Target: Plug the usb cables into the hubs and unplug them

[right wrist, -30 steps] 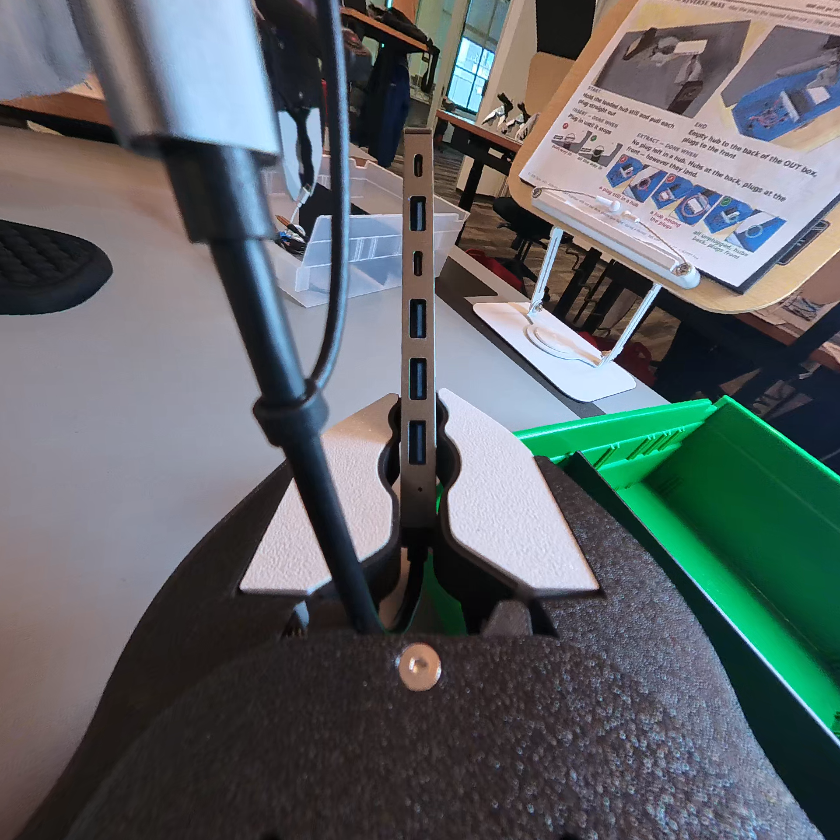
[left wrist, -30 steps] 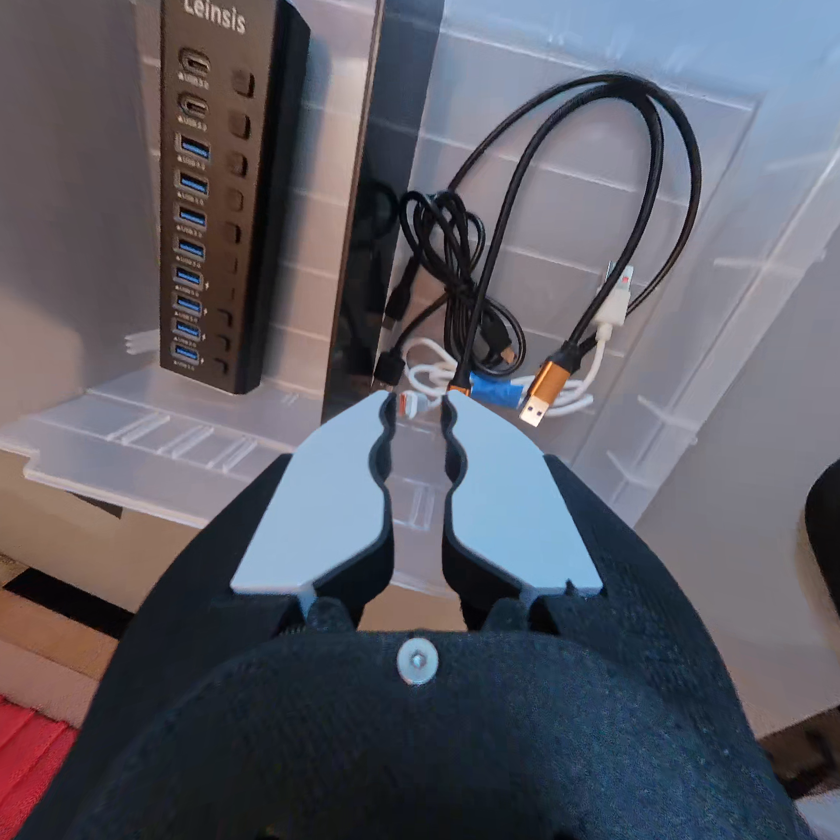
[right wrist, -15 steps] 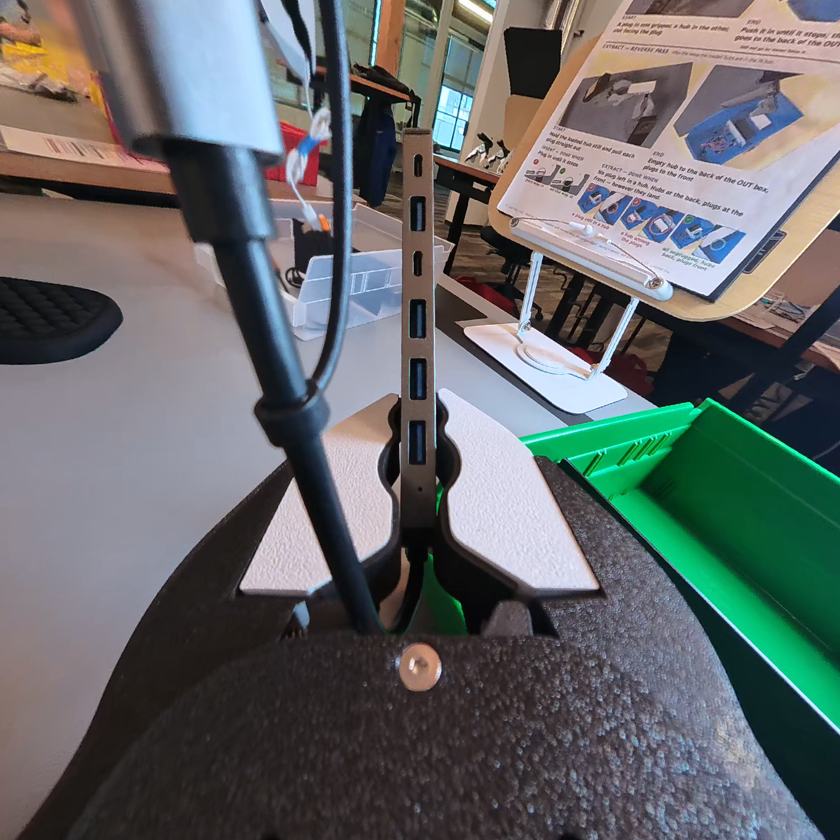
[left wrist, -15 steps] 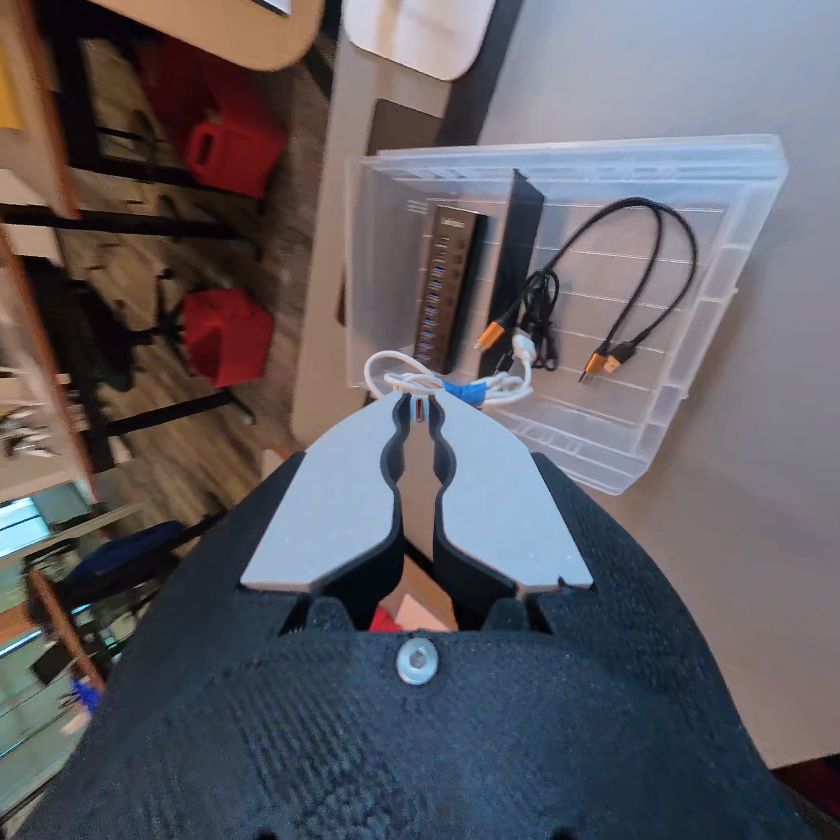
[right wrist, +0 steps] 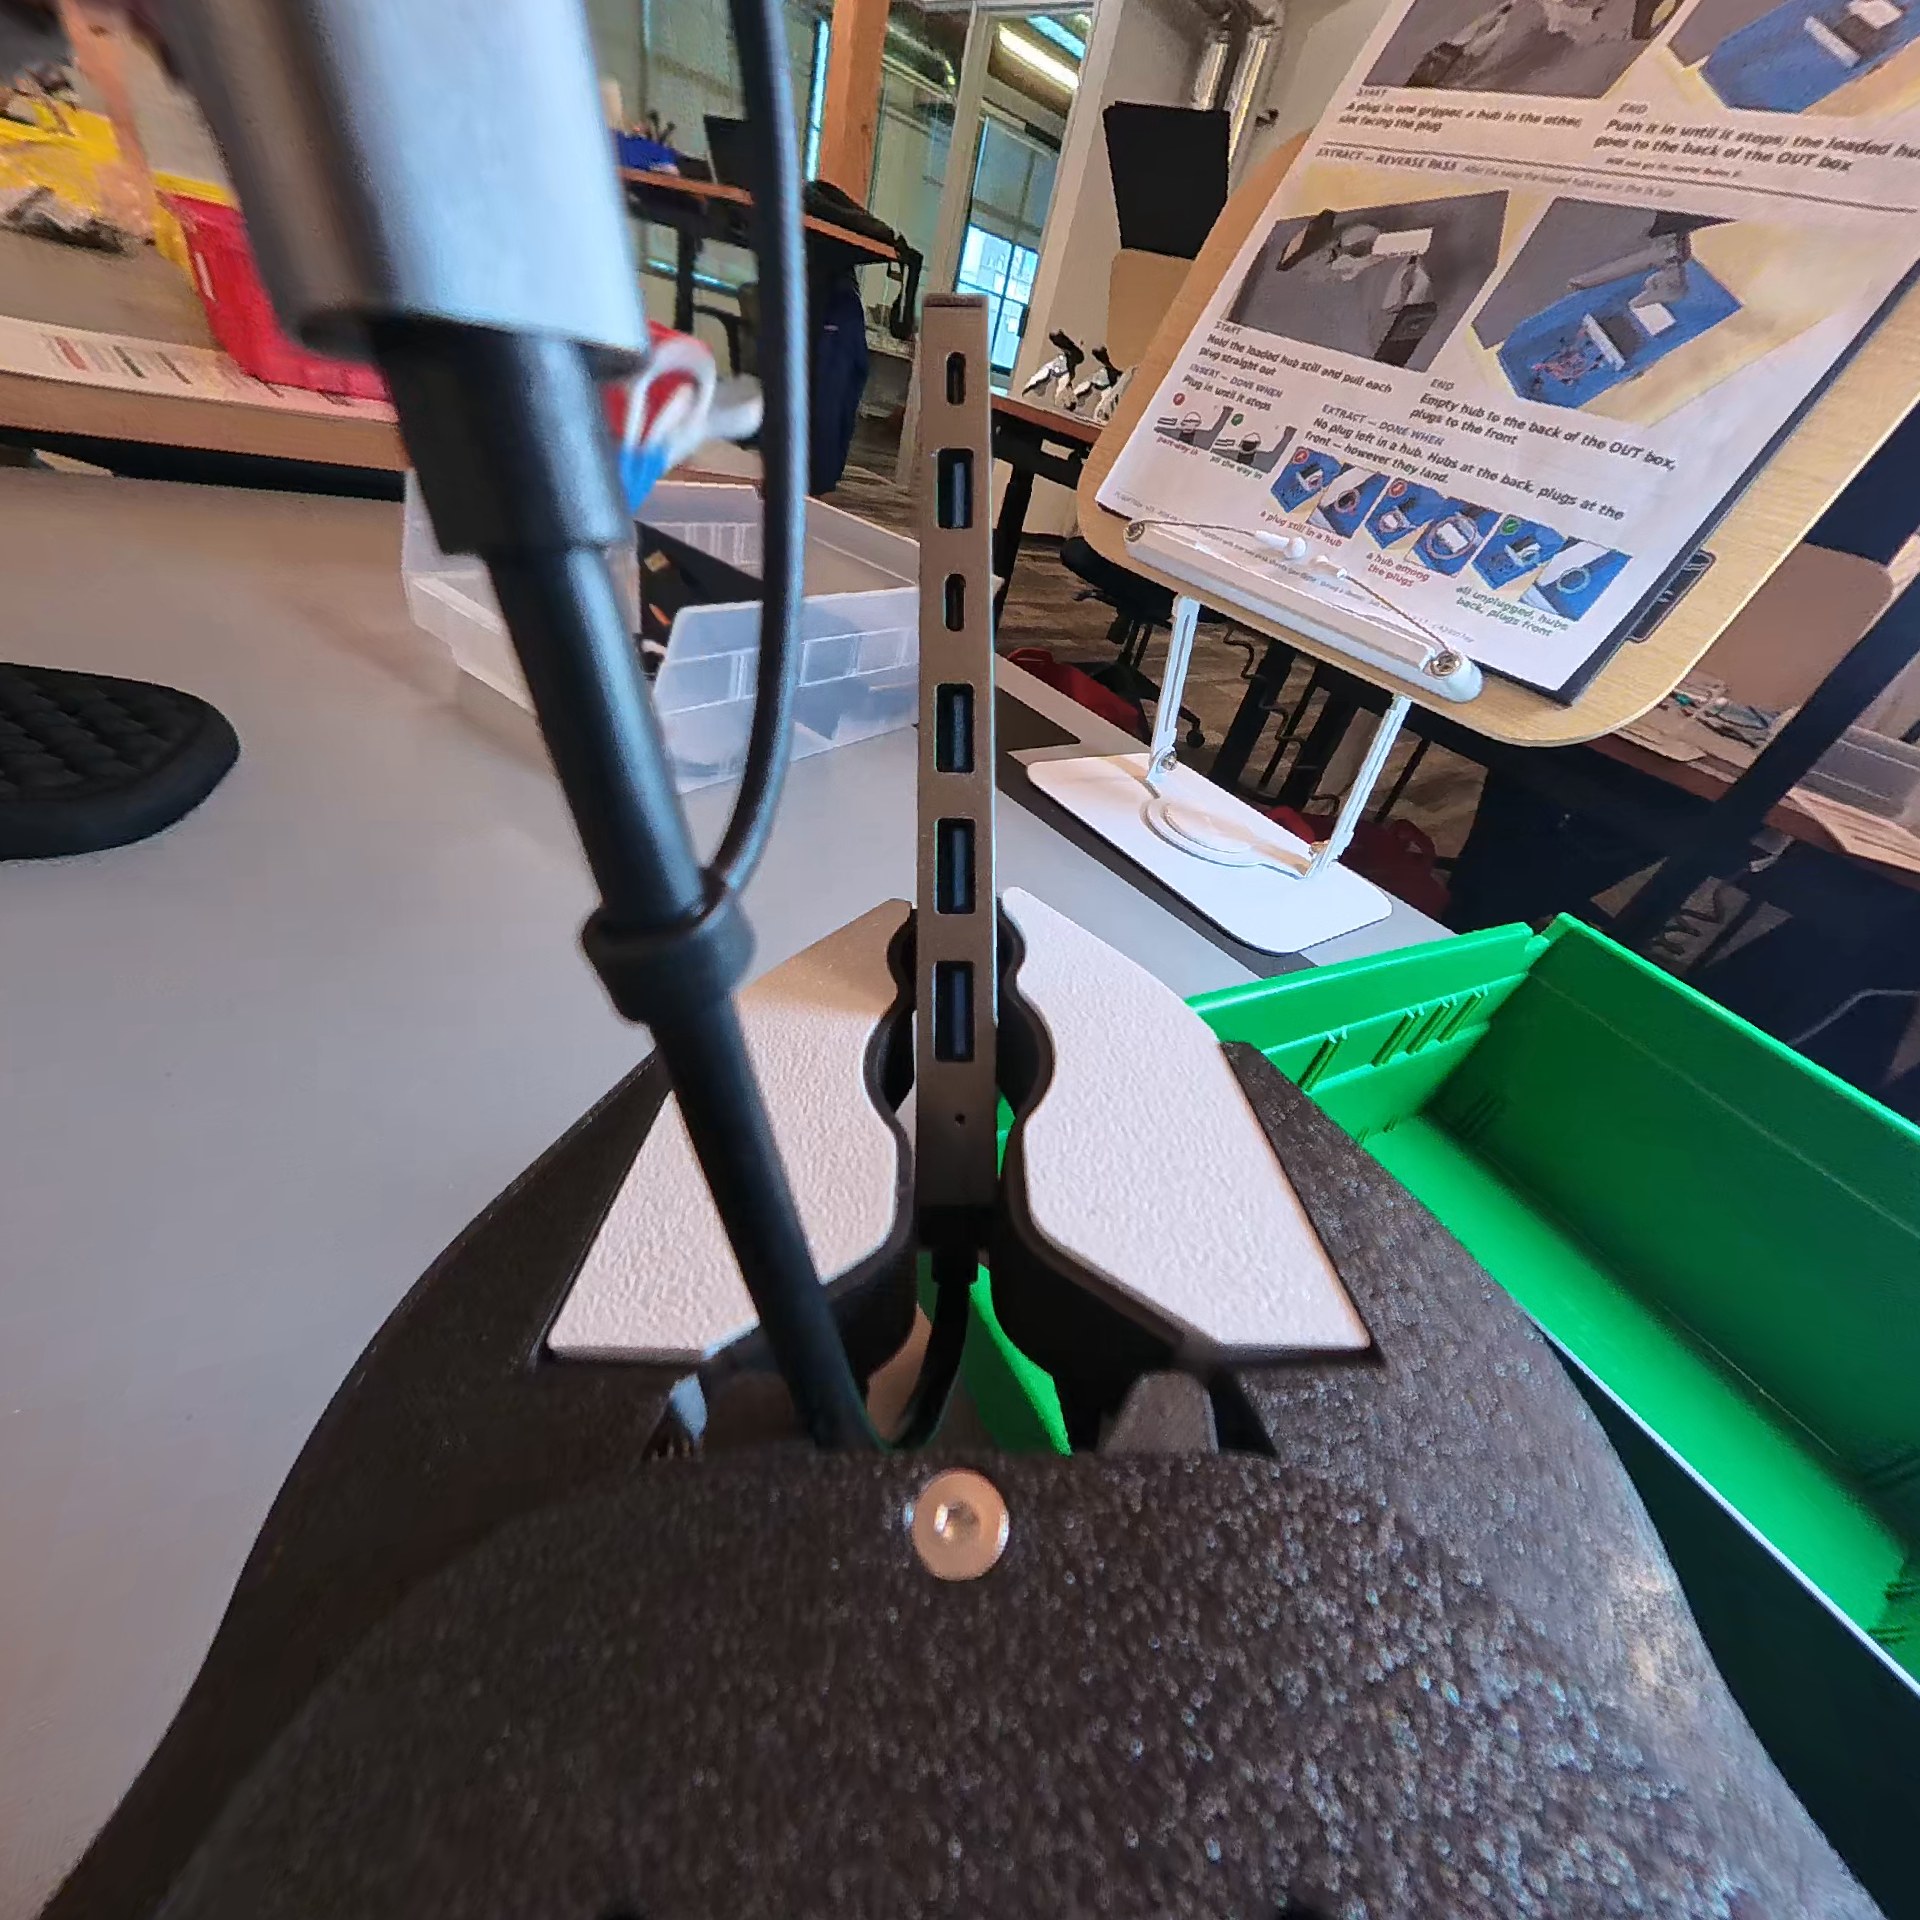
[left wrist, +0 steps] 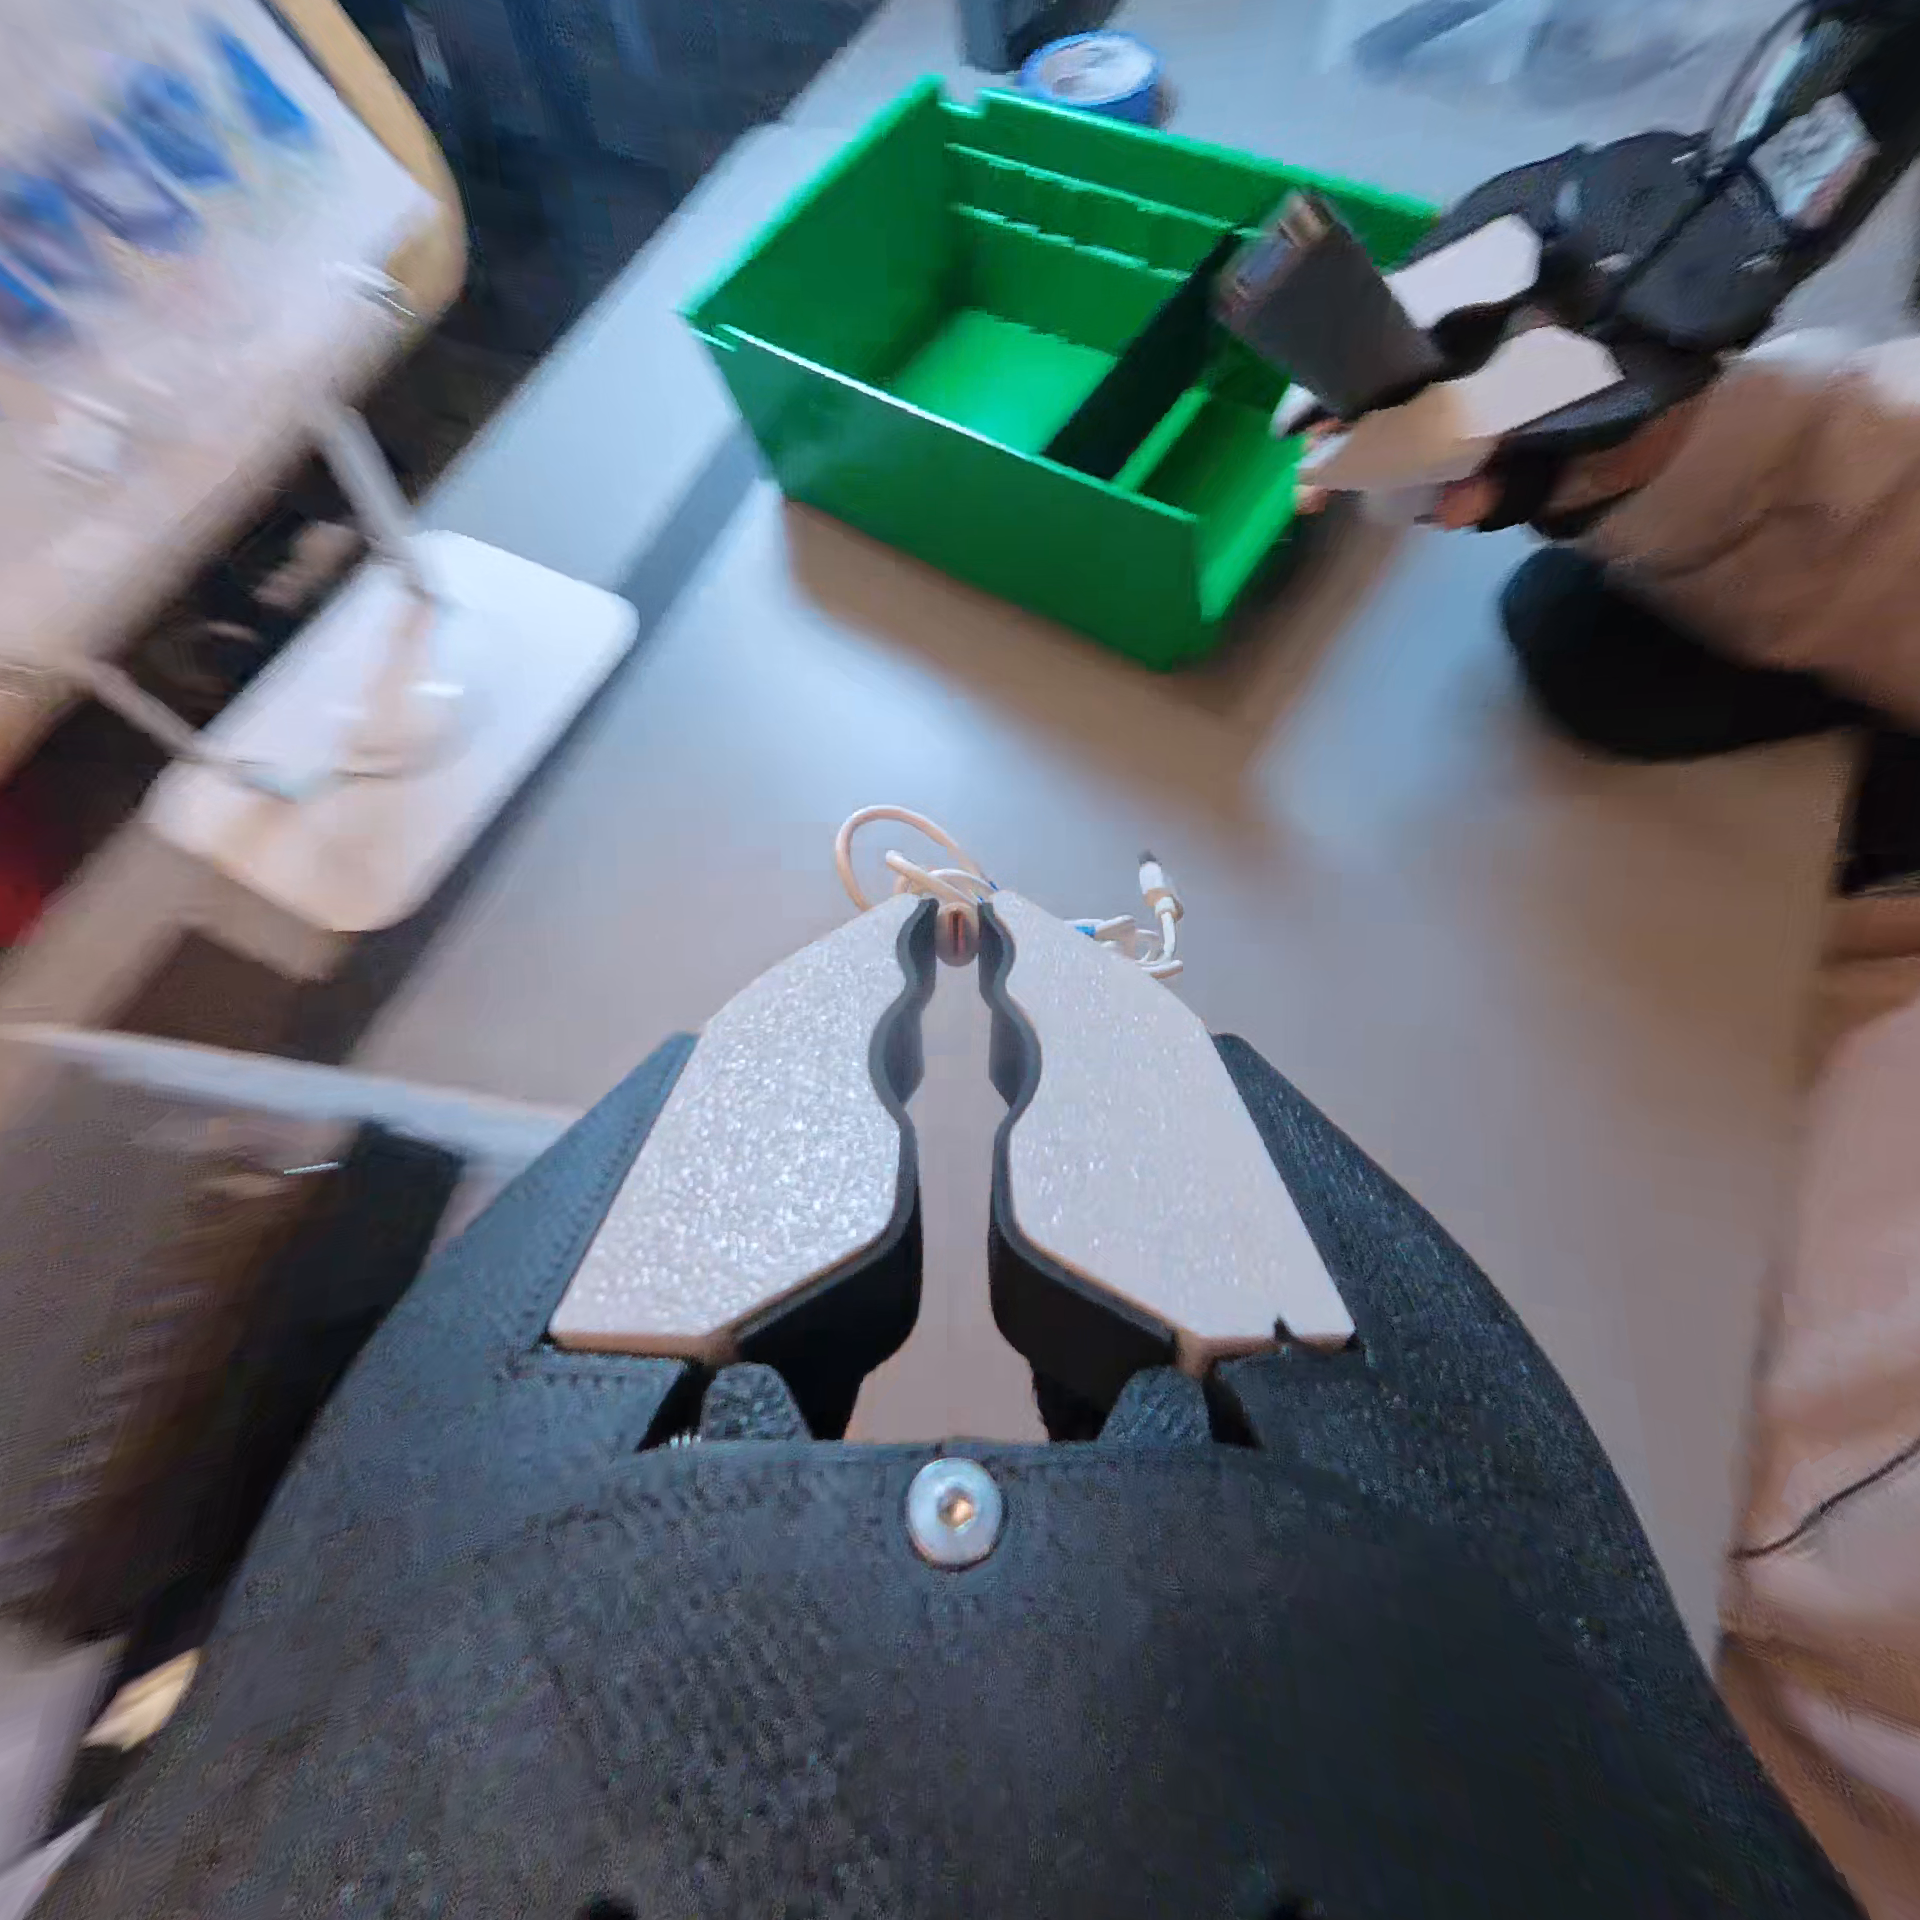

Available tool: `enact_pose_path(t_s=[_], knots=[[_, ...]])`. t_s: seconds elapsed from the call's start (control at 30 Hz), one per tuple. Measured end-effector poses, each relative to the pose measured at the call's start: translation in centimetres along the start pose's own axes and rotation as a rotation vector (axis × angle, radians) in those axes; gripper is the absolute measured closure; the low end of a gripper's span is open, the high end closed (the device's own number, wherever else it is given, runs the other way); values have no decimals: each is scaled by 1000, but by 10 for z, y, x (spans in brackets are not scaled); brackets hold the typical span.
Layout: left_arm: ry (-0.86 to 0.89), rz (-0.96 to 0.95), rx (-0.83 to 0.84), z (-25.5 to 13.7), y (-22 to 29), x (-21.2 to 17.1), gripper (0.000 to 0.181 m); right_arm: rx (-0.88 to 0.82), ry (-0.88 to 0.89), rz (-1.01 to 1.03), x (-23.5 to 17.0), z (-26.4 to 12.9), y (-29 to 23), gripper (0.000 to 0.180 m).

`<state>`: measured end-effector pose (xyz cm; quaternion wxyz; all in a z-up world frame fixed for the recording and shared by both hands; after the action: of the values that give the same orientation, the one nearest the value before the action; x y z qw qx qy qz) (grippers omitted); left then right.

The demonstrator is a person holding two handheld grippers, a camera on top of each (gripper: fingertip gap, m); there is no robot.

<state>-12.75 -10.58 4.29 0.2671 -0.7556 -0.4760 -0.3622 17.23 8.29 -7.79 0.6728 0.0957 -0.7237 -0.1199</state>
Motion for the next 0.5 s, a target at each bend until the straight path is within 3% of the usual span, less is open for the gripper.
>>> enact_pose_path(t_s=[0.03, 0.13, 0.23, 0.27, 0.4, 0.5], knots=[[11, -61, -66, 20, 8, -15, 173, -9, -6, -5, -1, 0, 1, 169], [-36, -152, -156, 77, 20, -64, 173, -29, -28, -25, -4, 0, 3, 170], [-61, -174, -155, 103, 17, -92, 172, -28, -45, -45, -7, 1, 2, 170], [-56, -155, -140, 103, 14, -95, 159, -24, -48, -50, -8, 2, 2, 169], [-5, 35, 73, 89, 8, -76, 135, -5, -39, -76, -12, 4, -1, 169], [9, 134, -55, 92, 34, -55, 129, 12, -6, -109, -13, 4, -4, 170]])
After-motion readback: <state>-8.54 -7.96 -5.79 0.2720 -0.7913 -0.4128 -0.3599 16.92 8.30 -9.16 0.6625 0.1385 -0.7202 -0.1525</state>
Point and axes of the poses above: each gripper's, where its closed fingertips meet, z out along the fingers, x out of its top, y = z × x across the jaws, the point moved 10 cm from there along -z, back along the fingers, and after that the axes turned 4 degrees about -z, right-handed, at the moved point
